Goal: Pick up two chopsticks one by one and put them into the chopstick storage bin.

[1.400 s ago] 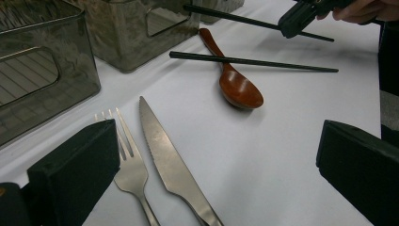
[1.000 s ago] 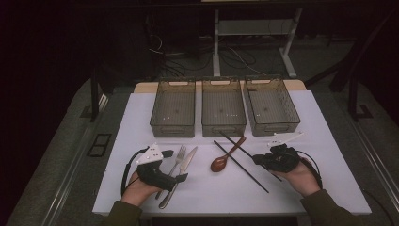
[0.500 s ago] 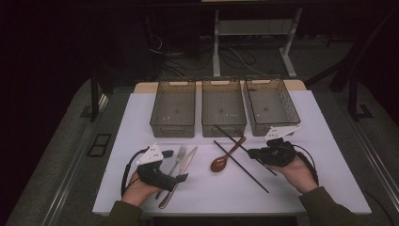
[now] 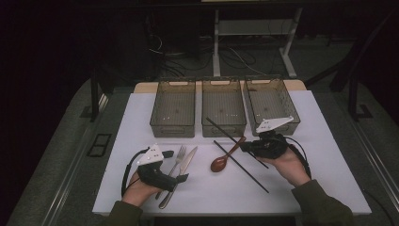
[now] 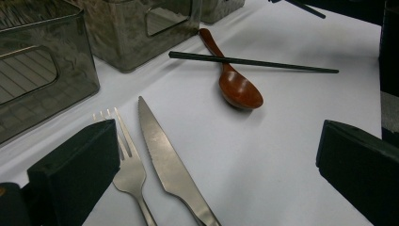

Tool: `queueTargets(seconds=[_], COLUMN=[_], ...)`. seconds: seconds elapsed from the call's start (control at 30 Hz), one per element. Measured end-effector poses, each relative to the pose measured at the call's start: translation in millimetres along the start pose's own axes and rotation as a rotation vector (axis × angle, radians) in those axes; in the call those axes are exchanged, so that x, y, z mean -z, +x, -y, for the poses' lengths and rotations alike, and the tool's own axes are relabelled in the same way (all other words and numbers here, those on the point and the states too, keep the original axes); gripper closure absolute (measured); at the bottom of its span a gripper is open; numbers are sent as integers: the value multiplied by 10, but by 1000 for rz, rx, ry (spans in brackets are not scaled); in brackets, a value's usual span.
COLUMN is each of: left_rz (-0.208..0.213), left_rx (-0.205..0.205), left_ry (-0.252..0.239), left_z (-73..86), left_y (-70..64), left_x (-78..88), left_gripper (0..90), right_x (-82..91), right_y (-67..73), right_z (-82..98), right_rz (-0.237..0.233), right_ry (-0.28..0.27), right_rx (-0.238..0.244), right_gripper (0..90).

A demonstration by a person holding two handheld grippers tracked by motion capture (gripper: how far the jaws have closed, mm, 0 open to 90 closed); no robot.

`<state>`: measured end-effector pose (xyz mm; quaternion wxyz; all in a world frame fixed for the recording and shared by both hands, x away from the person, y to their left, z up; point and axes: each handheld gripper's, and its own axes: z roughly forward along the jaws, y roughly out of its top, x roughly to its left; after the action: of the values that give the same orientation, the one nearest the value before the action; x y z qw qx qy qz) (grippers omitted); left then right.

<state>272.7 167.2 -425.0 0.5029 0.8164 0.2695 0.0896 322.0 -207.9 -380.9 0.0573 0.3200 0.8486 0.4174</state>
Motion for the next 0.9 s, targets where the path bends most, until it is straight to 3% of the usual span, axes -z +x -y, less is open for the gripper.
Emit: queueTargets(seconds=[0.33,0.9], left_rz=[-10,-8], left_rx=[-3,-6], left_ry=[1,-5], left_z=[-11,-11], left_y=[-11,-18], left_x=[-12,-22], left_gripper=[0,0], right_x=[-90,-320], right_y=[-42,5], right_z=[-148,-517], right_rz=[11,14], right_ry=[-4,-17], right_rx=[-17,-17], right_gripper=[852,852])
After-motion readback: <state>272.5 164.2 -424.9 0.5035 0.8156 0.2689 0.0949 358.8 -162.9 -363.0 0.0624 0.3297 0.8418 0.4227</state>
